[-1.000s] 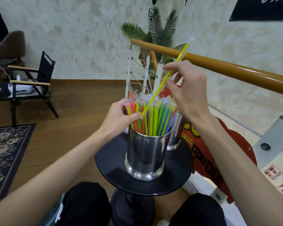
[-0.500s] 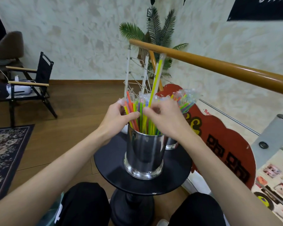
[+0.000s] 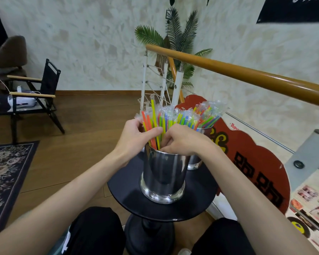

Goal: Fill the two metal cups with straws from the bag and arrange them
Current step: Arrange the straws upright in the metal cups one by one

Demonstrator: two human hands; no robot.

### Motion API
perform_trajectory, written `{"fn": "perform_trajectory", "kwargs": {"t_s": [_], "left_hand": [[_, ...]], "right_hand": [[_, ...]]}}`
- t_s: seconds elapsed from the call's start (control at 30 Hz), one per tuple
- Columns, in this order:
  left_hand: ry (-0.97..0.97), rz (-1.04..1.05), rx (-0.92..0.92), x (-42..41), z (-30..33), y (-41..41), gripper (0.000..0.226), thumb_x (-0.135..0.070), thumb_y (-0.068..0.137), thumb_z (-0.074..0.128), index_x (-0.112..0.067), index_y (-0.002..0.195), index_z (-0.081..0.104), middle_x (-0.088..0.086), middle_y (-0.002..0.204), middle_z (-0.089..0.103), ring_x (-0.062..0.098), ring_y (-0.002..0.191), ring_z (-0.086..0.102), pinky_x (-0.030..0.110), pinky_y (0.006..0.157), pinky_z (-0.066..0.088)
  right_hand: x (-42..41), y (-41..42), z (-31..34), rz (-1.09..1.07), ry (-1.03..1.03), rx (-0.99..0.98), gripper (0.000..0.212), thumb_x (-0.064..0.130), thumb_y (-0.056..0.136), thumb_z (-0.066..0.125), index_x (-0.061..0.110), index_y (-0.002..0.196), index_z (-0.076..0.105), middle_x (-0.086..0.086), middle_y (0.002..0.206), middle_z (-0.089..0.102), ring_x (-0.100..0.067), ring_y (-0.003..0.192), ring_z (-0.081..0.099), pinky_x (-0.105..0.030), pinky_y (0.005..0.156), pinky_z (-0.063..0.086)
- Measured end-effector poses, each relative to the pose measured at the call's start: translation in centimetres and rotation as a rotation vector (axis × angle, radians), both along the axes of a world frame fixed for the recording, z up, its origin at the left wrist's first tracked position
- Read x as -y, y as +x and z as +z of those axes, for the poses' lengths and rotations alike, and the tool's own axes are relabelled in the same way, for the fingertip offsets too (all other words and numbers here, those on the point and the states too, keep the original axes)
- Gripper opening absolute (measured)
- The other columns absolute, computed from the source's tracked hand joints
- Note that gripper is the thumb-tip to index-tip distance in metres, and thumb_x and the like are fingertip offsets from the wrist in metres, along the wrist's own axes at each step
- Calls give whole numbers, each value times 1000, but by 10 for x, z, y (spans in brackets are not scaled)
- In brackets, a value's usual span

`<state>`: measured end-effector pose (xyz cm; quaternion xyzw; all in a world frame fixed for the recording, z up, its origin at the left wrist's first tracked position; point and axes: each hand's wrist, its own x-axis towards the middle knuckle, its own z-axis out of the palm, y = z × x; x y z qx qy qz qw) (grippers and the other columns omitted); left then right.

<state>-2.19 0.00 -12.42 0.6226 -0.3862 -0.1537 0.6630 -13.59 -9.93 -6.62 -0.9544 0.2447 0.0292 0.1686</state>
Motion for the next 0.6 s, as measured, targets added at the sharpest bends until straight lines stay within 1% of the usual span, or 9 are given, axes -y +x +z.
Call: {"fn": "perform_trajectory", "kwargs": {"t_s": [0.03, 0.1, 0.2, 0.27, 0.33, 0.37, 0.43, 0.47, 0.6], "left_hand": [[0, 26, 0, 0, -2, 1, 10, -10, 88, 76, -5, 96, 74, 14, 92, 77, 32, 90, 73, 39, 83, 60], [-13, 67, 2, -1, -4, 1, 8, -14, 87, 77, -11, 94, 74, 12, 95, 76, 29, 91, 73, 40, 83, 61], [-1, 146, 60, 3, -9, 1, 14, -24, 83, 78, -12, 90, 72, 8, 101, 67, 18, 93, 70, 43, 85, 59], [15, 154, 60, 4, -11, -1, 7, -16, 85, 76, -11, 89, 73, 4, 99, 64, 9, 92, 67, 40, 86, 58], [37, 152, 50, 5, -13, 0, 6, -15, 85, 76, -18, 89, 73, 6, 102, 68, 13, 96, 68, 37, 87, 58], [33, 145, 47, 4, -13, 1, 8, -14, 85, 75, -21, 88, 73, 4, 98, 72, 14, 93, 69, 31, 84, 59], [19, 132, 55, 2, -11, 1, 15, -9, 86, 74, -24, 85, 73, -4, 86, 76, 9, 86, 71, 17, 74, 56], [20, 131, 56, 2, -11, 1, 17, -8, 87, 74, -25, 85, 73, -9, 84, 76, 6, 84, 71, 14, 71, 55], [7, 127, 39, 1, -11, 2, 9, -10, 88, 74, -18, 90, 77, -8, 86, 76, 4, 87, 71, 16, 75, 56]], "right_hand": [[2, -1, -1, -19, 13, 41, 16, 25, 94, 72, 13, 103, 76, -3, 101, 74, -17, 95, 70, -31, 86, 57], [4, -3, -4, -78, 0, 165, 11, 26, 93, 73, 15, 94, 75, -3, 85, 74, -16, 82, 72, -30, 76, 59], [5, 2, -17, -149, -128, 308, 21, 31, 96, 69, 13, 84, 72, -3, 71, 69, -20, 74, 70, -39, 78, 60], [5, 6, -24, -164, -203, 360, 27, 36, 95, 70, 13, 81, 72, -3, 69, 67, -21, 74, 69, -41, 80, 60], [6, 9, -29, -173, -234, 392, 29, 40, 93, 71, 14, 79, 72, -3, 69, 66, -22, 75, 68, -42, 80, 59], [6, 11, -30, -177, -231, 394, 30, 41, 92, 72, 14, 79, 72, -3, 69, 67, -22, 74, 69, -42, 80, 60], [7, 12, -30, -181, -213, 403, 29, 39, 92, 72, 14, 80, 72, -4, 70, 69, -23, 71, 70, -41, 77, 61], [7, 13, -30, -181, -207, 413, 28, 38, 93, 72, 13, 80, 72, -3, 70, 69, -23, 69, 71, -41, 75, 62], [7, 13, -30, -180, -207, 432, 24, 30, 96, 70, 12, 81, 74, -2, 68, 70, -17, 65, 70, -38, 74, 62]]}}
